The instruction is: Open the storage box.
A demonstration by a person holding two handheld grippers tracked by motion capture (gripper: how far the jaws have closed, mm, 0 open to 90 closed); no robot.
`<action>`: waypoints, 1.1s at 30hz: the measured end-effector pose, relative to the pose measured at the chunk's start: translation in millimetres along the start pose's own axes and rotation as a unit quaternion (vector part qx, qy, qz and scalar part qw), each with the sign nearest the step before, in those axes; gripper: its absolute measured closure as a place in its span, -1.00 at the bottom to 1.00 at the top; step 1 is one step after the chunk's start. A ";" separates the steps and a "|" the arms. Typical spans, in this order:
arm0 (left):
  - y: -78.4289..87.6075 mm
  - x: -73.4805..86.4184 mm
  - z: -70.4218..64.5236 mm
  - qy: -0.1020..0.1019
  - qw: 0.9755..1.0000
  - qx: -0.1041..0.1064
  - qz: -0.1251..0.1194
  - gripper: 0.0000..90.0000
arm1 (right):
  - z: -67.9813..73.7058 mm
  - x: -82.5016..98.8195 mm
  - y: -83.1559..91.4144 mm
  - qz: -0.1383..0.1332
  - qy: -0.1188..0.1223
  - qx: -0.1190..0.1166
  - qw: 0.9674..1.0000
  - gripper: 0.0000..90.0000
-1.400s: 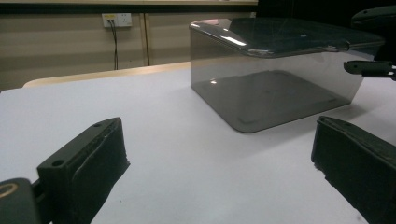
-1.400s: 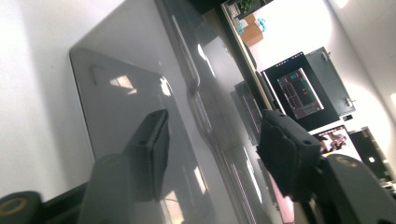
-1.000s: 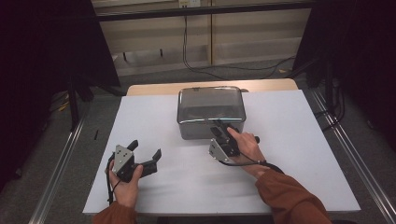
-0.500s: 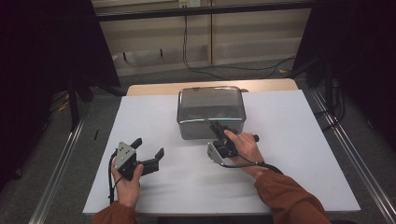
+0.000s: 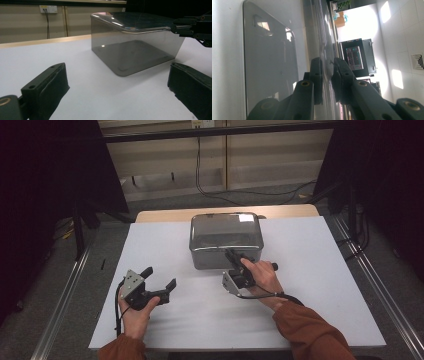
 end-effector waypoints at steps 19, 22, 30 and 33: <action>-23.5 -19.8 -20.9 -0.033 0.999 0.029 -0.018 -0.93 | -12.5 -1.2 4.2 -0.009 -0.009 0.010 1.000 0.77; -29.2 -23.9 -22.3 -0.031 0.999 0.030 -0.023 -0.92 | -14.6 -1.9 4.2 -0.012 -0.007 0.010 1.000 0.77; -43.9 -30.5 -28.2 -0.047 0.998 0.037 -0.023 -0.92 | -18.0 -2.3 5.4 -0.013 -0.011 0.014 1.000 0.78; -49.1 -31.9 -30.5 -0.051 0.998 0.042 -0.021 -0.91 | -19.7 -2.6 5.7 -0.016 -0.010 0.017 1.000 0.78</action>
Point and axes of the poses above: each handheld gripper's, and its own axes: y roughly backward along the jaws, x roughly out of its underside, z roughly to its left, the point moved 7 cm from there along -y, roughly forward along the jaws, and after that the axes turned 15 degrees about -x, right-handed, at the moved point
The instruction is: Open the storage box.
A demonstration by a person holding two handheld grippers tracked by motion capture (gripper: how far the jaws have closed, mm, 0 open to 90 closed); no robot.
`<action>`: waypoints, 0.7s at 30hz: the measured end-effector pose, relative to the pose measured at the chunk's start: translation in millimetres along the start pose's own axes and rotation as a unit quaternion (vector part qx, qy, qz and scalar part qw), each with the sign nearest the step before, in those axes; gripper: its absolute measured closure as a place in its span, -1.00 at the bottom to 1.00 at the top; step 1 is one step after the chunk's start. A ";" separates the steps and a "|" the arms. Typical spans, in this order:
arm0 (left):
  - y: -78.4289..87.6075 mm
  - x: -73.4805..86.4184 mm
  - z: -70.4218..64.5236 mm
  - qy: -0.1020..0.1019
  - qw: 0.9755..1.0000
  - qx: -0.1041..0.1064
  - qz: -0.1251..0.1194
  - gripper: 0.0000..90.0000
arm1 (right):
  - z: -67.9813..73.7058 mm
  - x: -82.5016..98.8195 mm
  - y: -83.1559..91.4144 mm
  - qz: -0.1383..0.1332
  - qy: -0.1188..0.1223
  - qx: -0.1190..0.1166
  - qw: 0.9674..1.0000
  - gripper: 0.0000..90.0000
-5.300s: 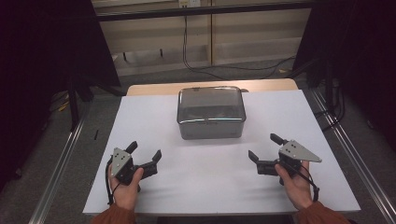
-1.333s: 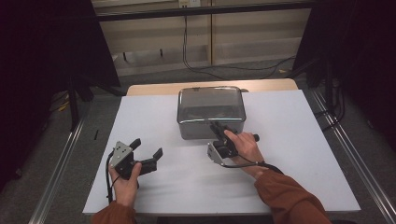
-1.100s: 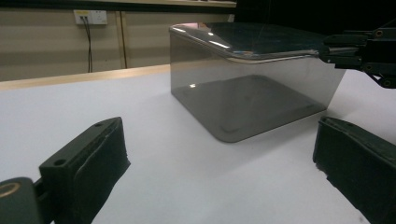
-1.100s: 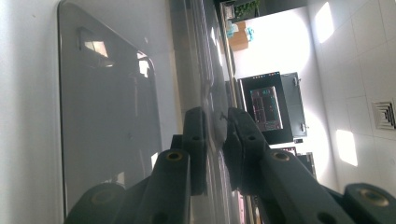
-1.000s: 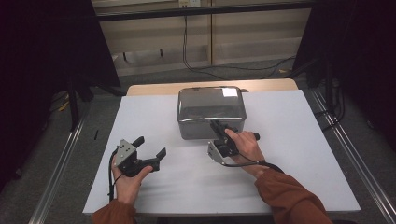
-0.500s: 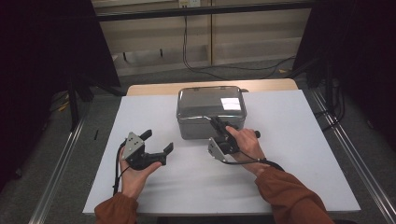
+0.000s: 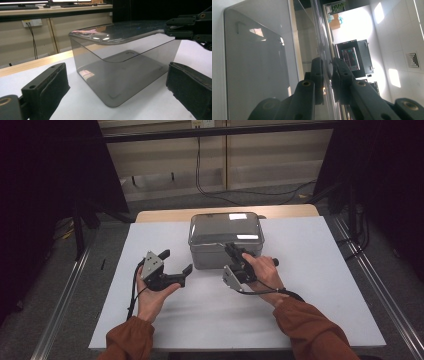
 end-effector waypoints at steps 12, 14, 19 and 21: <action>-27.8 -10.6 -3.3 -0.019 1.000 -0.003 -0.008 -0.89 | -9.5 -1.6 1.6 -0.003 -0.006 0.006 1.000 0.79; -32.3 -13.3 -3.4 -0.025 1.000 -0.006 -0.013 -0.89 | -10.4 -1.6 1.7 -0.006 -0.012 0.009 1.000 0.79; -42.6 -16.2 -2.6 -0.023 1.000 -0.010 -0.017 -0.88 | -14.0 -2.4 2.0 -0.007 -0.014 0.012 1.000 0.79; -46.2 -17.7 -3.1 -0.024 1.000 -0.010 -0.018 -0.88 | -16.3 -3.0 1.9 -0.009 -0.013 0.014 1.000 0.80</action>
Point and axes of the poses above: each handheld gripper's, and its own axes: y roughly backward along the jaws, x roughly out of its underside, z roughly to its left, the point moved 7 cm from there along -y, roughly forward along the jaws, and after that the axes turned 15 degrees about -x, right-handed, at the moved point
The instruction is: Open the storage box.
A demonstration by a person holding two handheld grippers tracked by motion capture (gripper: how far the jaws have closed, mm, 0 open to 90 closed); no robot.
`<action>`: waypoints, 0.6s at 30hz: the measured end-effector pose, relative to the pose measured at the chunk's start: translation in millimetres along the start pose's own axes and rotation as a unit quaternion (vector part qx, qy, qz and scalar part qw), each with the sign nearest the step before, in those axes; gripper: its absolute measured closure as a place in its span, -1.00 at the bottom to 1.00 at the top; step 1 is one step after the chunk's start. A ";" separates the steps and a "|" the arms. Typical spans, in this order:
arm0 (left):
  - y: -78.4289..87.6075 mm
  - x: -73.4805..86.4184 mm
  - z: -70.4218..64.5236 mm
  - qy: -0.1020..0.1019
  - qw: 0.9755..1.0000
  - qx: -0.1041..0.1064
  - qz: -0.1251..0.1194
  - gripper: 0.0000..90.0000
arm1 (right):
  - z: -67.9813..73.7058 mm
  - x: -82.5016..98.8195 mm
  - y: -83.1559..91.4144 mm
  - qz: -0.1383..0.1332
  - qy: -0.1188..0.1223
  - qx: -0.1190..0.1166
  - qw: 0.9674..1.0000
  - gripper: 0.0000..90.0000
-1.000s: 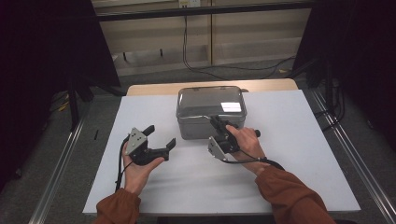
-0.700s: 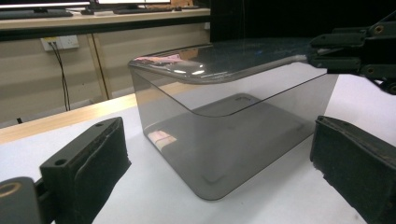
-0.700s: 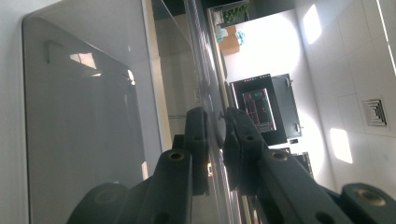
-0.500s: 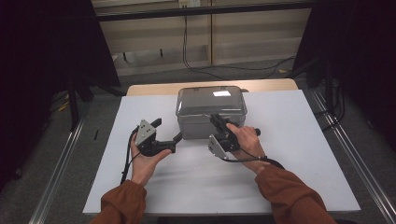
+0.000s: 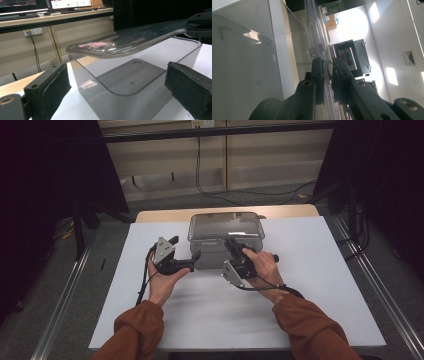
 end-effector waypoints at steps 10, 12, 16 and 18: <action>-15.2 0.3 -0.3 -0.008 1.000 -0.004 -0.022 -0.79 | -5.3 -1.3 -0.3 -0.001 -0.004 0.004 1.000 0.80; -15.7 0.9 -2.7 -0.017 1.000 0.001 -0.023 -0.75 | -5.1 -1.3 -0.3 -0.001 -0.003 0.003 1.000 0.80; -16.6 0.8 -4.2 -0.022 0.999 0.004 -0.032 -0.60 | -4.6 -1.5 -0.4 -0.001 -0.005 0.003 1.000 0.80; -16.8 0.6 -4.0 -0.032 0.999 0.003 -0.036 -0.60 | -3.3 -1.6 -0.6 -0.002 -0.007 0.002 1.000 0.79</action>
Point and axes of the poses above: each handheld gripper's, and its own axes: y roughly backward along the jaws, x roughly out of its underside, z roughly to its left, the point moved 7 cm from there along -y, roughly forward along the jaws, and after that the axes turned 15 degrees about -x, right-handed, at the moved point
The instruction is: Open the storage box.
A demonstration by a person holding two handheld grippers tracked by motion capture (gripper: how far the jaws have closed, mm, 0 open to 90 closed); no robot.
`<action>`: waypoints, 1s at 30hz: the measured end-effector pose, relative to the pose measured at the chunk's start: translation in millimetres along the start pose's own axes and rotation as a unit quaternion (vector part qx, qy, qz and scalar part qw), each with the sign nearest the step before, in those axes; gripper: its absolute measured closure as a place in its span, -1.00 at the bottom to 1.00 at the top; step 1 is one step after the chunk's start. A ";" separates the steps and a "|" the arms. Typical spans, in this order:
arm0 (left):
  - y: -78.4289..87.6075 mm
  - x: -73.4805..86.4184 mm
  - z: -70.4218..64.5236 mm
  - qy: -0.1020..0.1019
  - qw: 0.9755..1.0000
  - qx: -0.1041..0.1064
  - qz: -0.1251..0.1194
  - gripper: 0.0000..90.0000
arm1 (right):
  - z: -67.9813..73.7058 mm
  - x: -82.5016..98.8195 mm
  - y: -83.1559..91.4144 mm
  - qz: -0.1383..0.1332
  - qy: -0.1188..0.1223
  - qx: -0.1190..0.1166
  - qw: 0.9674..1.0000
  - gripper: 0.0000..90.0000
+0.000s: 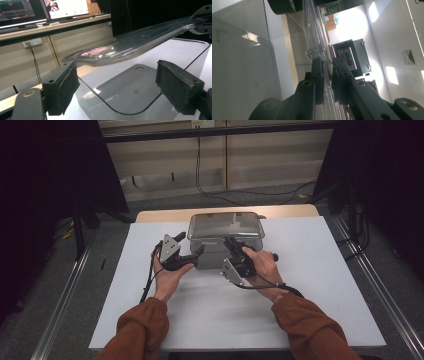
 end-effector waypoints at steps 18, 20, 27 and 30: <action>-11.4 -7.8 1.8 -0.011 1.000 -0.011 -0.015 -0.34 | 3.3 0.6 -2.1 -0.005 -0.008 -0.008 1.000 0.73; -11.7 -7.8 0.6 -0.009 1.000 -0.011 -0.018 -0.34 | 2.0 0.4 -2.7 -0.014 -0.024 -0.013 1.000 0.64; -10.6 -11.1 4.7 0.001 1.000 -0.016 -0.026 -0.32 | 1.0 8.5 -2.0 -0.029 -0.086 -0.018 0.996 0.28; -10.8 -9.9 3.6 -0.001 1.000 -0.013 -0.022 -0.32 | -0.3 12.9 -1.2 -0.037 -0.127 -0.024 0.991 0.04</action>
Point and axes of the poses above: each handheld gripper's, and its own axes: y roughly backward along the jaws, x roughly out of its underside, z roughly to its left, the point moved 7 cm from there along -y, roughly forward along the jaws, and after that the axes turned 15 degrees about -x, right-handed, at the moved point
